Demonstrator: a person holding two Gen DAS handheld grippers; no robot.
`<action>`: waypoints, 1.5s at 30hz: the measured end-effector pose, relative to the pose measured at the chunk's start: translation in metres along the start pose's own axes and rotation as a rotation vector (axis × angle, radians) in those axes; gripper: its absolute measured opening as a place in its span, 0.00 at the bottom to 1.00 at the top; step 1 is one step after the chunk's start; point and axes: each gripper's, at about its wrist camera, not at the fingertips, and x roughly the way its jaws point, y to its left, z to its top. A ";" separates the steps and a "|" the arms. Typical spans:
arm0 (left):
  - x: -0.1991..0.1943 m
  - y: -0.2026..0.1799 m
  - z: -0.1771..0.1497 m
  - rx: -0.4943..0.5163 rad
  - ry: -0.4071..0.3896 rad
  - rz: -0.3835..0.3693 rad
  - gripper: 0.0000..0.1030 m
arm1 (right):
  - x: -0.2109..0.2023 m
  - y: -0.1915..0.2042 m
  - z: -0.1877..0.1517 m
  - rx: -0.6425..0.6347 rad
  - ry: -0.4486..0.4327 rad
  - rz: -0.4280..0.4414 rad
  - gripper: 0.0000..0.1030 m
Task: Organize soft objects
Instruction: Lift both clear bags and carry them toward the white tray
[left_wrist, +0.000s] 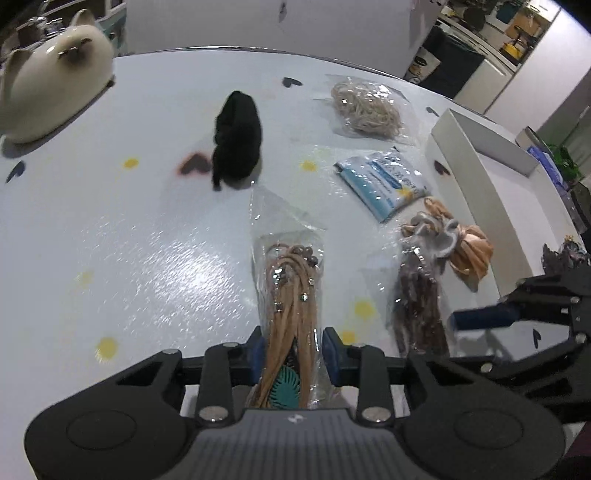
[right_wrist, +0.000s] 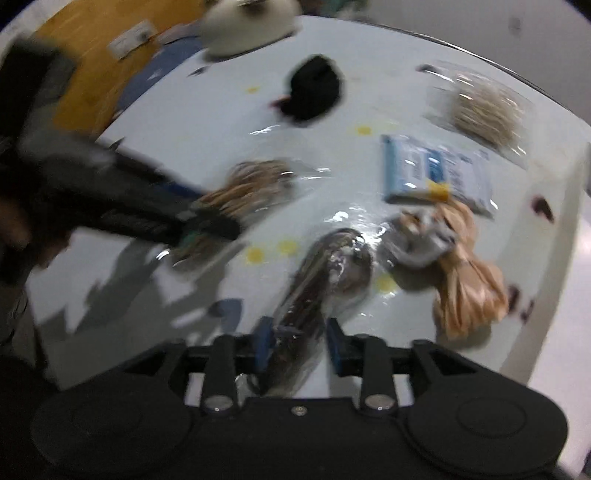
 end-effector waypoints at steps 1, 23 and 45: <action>-0.001 0.000 -0.001 -0.008 -0.005 0.013 0.40 | -0.001 -0.002 0.000 0.041 -0.009 -0.012 0.53; -0.002 -0.015 0.002 -0.007 -0.059 0.055 0.28 | 0.003 -0.010 -0.013 0.668 -0.057 -0.032 0.21; -0.093 -0.042 0.015 -0.245 -0.322 -0.091 0.26 | -0.096 -0.017 -0.020 0.484 -0.344 -0.074 0.17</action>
